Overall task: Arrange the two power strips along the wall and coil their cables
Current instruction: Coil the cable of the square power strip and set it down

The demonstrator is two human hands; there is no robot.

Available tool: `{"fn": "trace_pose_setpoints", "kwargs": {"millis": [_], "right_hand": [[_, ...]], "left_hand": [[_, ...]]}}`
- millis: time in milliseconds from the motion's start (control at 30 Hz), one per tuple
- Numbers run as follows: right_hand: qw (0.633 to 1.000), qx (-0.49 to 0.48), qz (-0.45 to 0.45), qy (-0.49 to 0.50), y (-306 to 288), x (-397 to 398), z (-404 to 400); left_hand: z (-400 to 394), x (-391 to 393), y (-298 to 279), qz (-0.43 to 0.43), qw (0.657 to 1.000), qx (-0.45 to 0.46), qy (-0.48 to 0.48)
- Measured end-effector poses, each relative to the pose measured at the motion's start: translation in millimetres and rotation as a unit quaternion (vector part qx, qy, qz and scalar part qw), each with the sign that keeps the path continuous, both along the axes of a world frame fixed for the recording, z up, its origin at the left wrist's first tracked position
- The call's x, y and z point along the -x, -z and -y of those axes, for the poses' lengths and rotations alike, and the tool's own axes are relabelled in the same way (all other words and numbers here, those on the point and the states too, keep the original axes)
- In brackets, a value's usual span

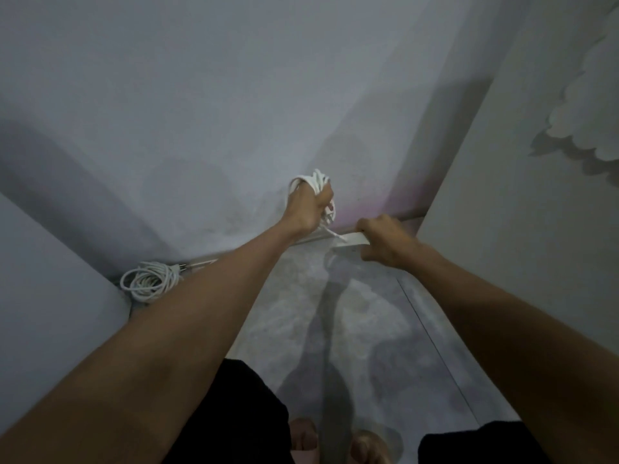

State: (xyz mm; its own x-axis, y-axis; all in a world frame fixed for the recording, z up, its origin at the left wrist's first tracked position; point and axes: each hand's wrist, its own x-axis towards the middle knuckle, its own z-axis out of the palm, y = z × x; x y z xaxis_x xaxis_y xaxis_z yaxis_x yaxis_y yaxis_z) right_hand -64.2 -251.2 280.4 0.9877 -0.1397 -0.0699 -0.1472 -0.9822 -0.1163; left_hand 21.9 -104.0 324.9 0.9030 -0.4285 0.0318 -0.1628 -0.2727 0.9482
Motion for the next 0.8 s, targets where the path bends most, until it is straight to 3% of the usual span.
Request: {"fn": "trace_pose_setpoints", "kwargs": {"millis": [67,200,300,400,467,567,633,800], "right_hand": [[0.999,0.036,0.009,-0.025,3,-5,3],[0.996,0.062,0.024,-0.062,12,-19,4],[0.996,0.067,0.034,-0.054,32,-29,7],[0.997,0.068,0.036,-0.01,60,-34,18],[0.994,0.104,0.045,0.0,83,-36,33],[0.988,0.142,0.054,-0.004,116,-46,48],[0.988,0.143,0.064,0.006,138,-59,53],[0.951,0.234,0.2,-0.003,203,-90,58]], "left_hand": [[8,-1,5,0.013,0.999,-0.036,0.014],[31,-11,23,-0.083,0.995,0.043,-0.026],[38,-23,51,0.02,0.998,-0.056,-0.01],[39,-45,100,0.116,0.979,-0.167,-0.005],[39,-55,130,0.118,0.979,-0.168,-0.007],[42,-62,172,0.225,0.952,-0.205,0.027],[44,-66,194,0.239,0.945,-0.215,0.054],[53,-102,249,0.303,0.91,-0.256,0.12]]}}
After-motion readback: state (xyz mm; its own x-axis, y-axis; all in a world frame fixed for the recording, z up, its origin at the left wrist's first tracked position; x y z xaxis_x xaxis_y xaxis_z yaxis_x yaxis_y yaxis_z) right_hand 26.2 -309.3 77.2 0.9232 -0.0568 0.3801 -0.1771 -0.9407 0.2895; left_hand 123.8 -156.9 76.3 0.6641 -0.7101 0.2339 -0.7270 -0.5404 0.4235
